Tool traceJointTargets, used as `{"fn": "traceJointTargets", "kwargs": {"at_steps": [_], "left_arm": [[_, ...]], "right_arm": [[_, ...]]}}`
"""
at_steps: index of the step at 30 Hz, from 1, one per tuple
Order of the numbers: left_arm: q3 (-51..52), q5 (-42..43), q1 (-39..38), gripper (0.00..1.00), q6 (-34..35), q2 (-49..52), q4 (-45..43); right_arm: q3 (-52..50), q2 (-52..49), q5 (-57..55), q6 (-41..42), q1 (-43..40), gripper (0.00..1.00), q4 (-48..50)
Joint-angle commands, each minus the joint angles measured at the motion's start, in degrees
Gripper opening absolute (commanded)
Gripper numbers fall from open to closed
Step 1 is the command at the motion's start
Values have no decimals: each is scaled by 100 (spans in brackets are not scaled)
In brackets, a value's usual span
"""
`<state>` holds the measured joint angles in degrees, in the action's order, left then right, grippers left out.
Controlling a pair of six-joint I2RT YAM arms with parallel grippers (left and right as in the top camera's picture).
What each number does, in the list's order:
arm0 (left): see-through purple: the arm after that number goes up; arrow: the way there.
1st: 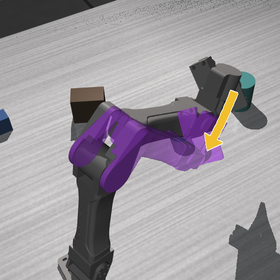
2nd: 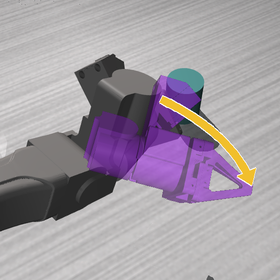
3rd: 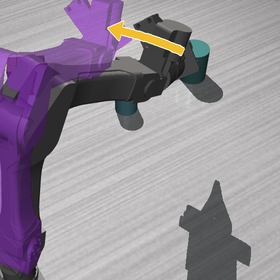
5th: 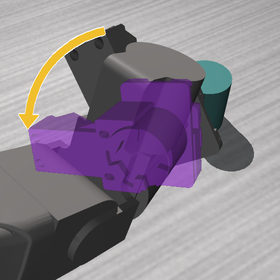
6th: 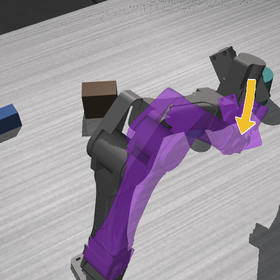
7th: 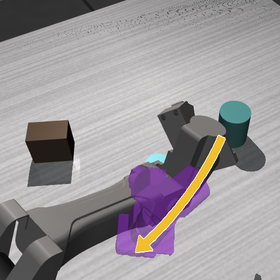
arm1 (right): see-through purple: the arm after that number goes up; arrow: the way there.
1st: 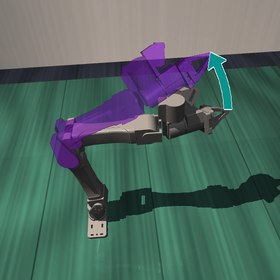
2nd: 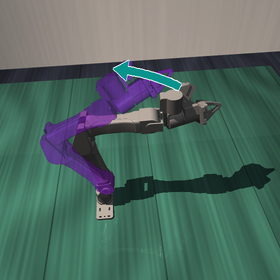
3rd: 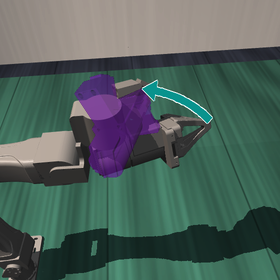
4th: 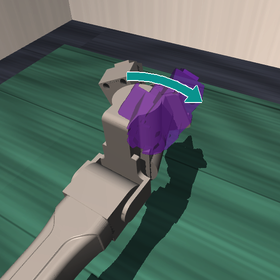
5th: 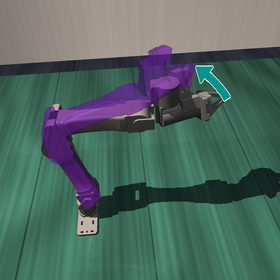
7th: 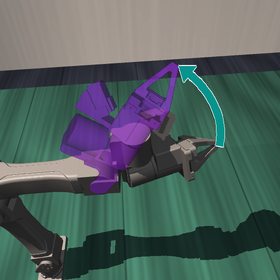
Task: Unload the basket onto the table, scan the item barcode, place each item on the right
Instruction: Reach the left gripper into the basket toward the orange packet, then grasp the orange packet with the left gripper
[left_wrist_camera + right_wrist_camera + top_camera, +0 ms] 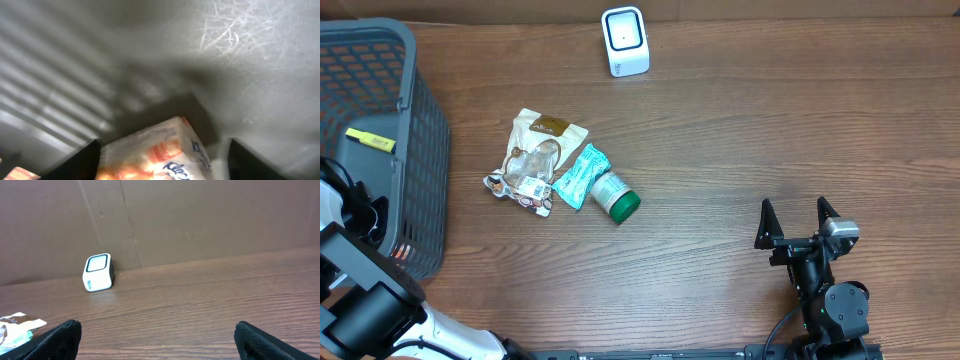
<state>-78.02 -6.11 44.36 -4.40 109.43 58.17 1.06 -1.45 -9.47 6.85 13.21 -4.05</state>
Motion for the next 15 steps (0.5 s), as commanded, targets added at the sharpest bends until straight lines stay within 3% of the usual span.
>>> {"fn": "traceJointTargets", "kwargs": {"at_steps": [1,4,15], "left_arm": [[42,-90,31,38,-31,-2,-33],[42,-68,31,4,-31,-2,-37],[-444,44,28,4,190,-4,168]], "right_arm": [[-59,4,-81,26,-2,100,28],[-59,4,-81,24,-2,100,31],[-59,2,-81,24,-2,100,31]]}}
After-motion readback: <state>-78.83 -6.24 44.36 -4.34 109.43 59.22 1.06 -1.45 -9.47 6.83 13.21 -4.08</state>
